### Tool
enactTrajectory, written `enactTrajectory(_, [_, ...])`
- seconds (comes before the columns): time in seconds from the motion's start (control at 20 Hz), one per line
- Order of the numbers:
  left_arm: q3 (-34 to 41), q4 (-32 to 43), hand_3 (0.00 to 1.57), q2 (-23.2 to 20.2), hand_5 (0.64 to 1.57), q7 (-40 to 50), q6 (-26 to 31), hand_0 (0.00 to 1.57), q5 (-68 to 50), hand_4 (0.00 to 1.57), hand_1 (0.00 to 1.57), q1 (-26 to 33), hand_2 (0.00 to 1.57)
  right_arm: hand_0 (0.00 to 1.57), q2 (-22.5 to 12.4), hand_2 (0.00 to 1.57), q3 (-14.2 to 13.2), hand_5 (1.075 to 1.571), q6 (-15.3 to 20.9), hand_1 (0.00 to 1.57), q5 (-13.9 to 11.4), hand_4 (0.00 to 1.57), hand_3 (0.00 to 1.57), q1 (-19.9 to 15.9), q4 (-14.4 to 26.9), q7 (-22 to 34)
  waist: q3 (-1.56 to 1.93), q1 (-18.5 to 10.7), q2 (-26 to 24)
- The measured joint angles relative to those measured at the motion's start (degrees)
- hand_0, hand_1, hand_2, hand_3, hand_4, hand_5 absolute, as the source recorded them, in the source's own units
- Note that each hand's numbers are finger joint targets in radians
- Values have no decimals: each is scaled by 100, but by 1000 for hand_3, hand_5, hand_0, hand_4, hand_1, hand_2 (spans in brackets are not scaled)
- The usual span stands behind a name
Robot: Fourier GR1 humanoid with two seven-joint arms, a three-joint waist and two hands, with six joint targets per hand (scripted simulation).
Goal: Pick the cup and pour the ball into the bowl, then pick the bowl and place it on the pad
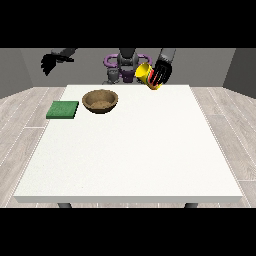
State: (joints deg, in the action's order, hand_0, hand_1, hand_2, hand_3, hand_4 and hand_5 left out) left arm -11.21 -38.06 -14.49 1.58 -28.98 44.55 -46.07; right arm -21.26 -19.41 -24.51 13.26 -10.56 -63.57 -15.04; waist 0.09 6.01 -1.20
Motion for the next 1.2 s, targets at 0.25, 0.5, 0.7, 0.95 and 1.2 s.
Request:
enactTrajectory(0.25, [-702, 187, 1571, 123, 1334, 868, 85, 1538, 1134, 1485, 1538, -452, 1571, 0, 76, 0, 80, 1571, -43, 0, -60, 0, 0, 42, 123, -52, 4, 107, -198])
enactTrajectory(0.5, [-1555, 356, 1571, 448, 1098, 1481, 469, 1477, 2258, 1571, 1477, -792, 1571, 0, -79, 0, 0, 1571, -214, 0, -36, 0, 0, 25, 360, -159, 6, 150, -250])
enactTrajectory(0.7, [-2187, 547, 1571, 786, 1124, 1772, 1031, 1536, 3000, 1571, 1536, -1058, 1571, 0, -27, 0, 40, 1570, -172, 0, -45, 0, 0, -132, 421, -115, 3, 219, -222])
enactTrajectory(0.95, [-3021, 813, 1571, 1000, 1234, 2010, 1707, 1479, 3987, 1474, 1479, -1328, 1571, 0, -88, 0, 18, 1571, -211, 0, -31, 0, 0, -261, 529, -105, 4, 228, -217])
enactTrajectory(1.2, [-3544, 878, 1571, 1222, 1131, 1996, 2272, 1446, 4645, 1530, 1446, -1387, 1571, 0, -118, 0, -36, 1571, -175, 0, -46, 0, 0, -240, 648, -172, -2, 113, -271])
